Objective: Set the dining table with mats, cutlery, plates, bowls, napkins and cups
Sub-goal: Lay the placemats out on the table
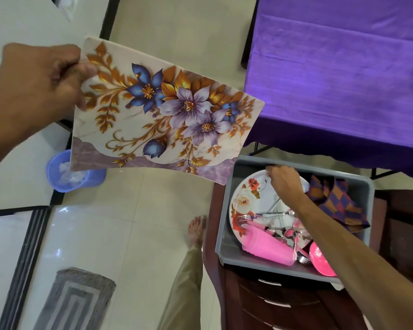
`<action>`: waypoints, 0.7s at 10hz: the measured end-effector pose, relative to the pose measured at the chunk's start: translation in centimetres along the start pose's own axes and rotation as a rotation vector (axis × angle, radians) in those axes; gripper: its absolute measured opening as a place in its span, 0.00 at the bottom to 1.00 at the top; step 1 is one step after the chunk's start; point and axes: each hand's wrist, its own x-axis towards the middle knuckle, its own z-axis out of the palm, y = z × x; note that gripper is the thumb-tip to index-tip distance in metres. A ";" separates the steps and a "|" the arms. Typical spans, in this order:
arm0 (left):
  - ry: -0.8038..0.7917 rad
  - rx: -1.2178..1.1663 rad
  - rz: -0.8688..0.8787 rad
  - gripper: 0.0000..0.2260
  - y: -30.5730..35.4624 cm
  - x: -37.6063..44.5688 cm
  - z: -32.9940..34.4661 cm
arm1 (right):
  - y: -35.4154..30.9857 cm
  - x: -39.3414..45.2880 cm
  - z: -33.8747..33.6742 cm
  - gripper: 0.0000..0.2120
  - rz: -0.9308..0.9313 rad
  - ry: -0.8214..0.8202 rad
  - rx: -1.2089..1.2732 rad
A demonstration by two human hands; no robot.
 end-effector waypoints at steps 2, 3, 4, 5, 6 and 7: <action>-0.086 -0.041 -0.112 0.15 9.9 -0.8 -0.7 | -0.1 0.0 -0.9 0.12 -0.036 -0.043 -0.142; -0.096 0.049 -0.098 0.17 6.6 -1.3 -0.2 | -0.6 -0.3 -1.5 0.12 -0.008 -0.038 -0.150; -0.121 -0.064 -0.207 0.19 7.3 -1.4 -0.8 | -0.8 -0.6 -1.7 0.12 0.009 -0.006 -0.125; -0.133 -0.040 -0.188 0.21 8.6 -1.5 -1.7 | -0.8 -0.7 -1.7 0.12 0.000 -0.002 -0.107; -0.107 -0.043 -0.200 0.23 8.8 -1.5 -2.3 | -1.2 -1.3 -2.7 0.12 0.020 0.002 -0.066; -0.128 -0.093 -0.190 0.23 7.8 -1.7 -2.9 | -1.4 -2.4 -3.9 0.09 0.078 0.030 0.002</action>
